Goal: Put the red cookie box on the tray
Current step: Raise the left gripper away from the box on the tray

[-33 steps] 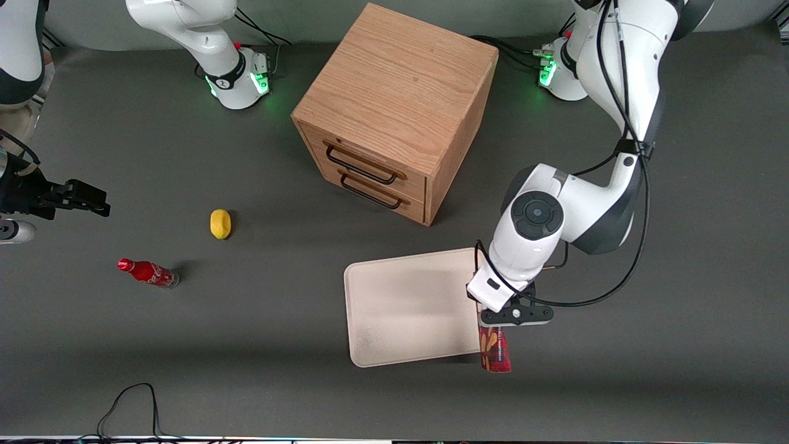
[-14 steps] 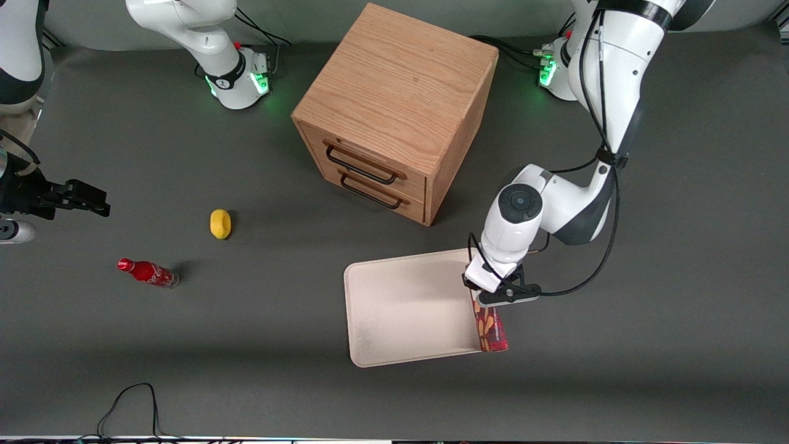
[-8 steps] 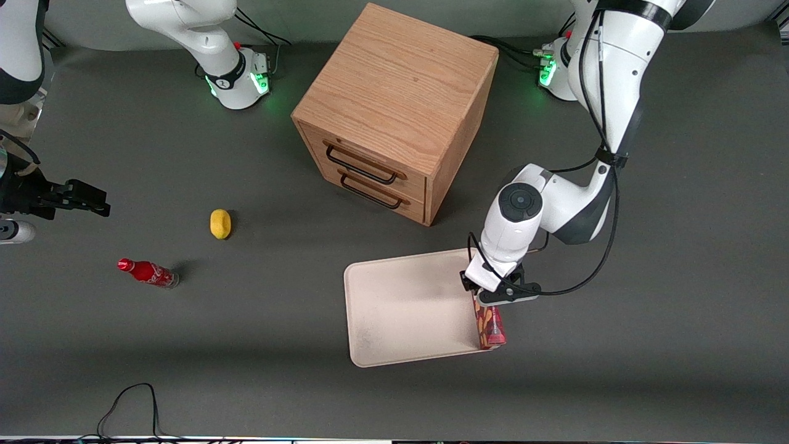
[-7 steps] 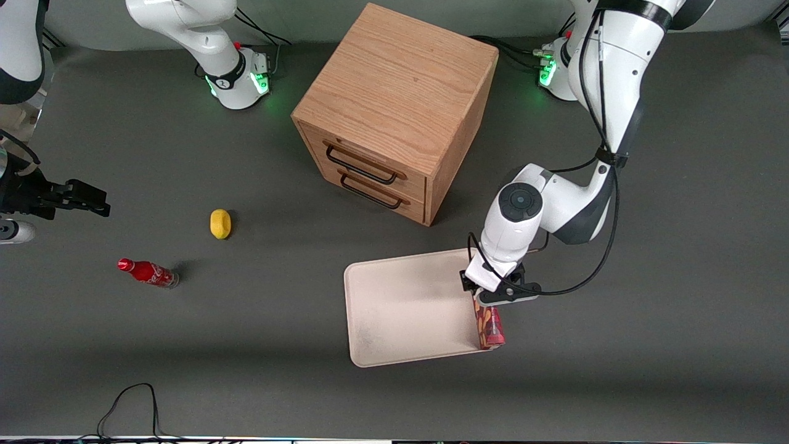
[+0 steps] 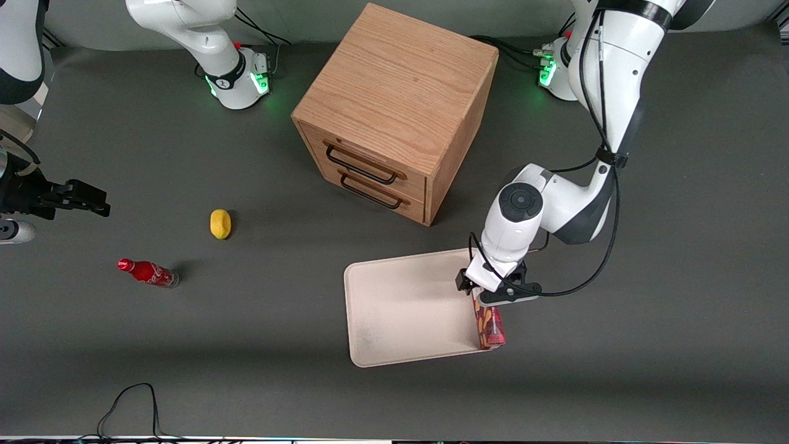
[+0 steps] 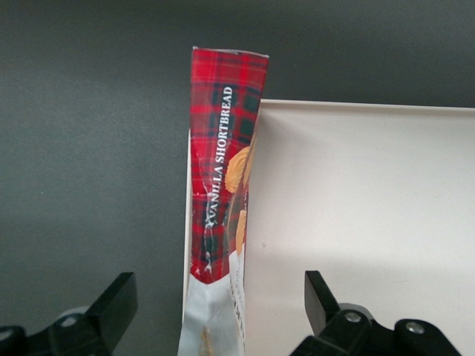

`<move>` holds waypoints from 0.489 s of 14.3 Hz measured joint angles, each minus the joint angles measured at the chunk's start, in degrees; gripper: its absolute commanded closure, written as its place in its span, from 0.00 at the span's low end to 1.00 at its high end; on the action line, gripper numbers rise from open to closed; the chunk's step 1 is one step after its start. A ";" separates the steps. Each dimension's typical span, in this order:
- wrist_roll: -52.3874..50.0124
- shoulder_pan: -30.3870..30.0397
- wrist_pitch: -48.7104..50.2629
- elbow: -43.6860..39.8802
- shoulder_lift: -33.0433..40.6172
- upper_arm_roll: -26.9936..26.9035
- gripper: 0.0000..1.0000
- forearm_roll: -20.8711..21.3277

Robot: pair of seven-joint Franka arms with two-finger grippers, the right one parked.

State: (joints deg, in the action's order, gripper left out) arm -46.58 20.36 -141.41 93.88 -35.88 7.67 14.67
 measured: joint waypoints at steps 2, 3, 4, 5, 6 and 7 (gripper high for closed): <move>0.05 -0.34 0.23 -0.01 0.65 -0.37 0.00 0.04; 0.61 -0.80 1.28 -0.05 1.43 -0.55 0.00 0.10; 2.27 -1.68 3.50 -0.18 2.61 -0.62 0.00 0.10; 4.79 -2.98 6.25 -0.36 4.07 -0.61 0.00 0.06; 7.57 -4.37 9.07 -0.63 5.62 -0.59 0.00 -0.31; 10.47 -5.72 11.71 -0.83 7.26 -0.58 0.00 -1.19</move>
State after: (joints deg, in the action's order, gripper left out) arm -36.11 14.64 -129.70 93.05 -28.62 7.10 13.48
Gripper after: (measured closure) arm 0.000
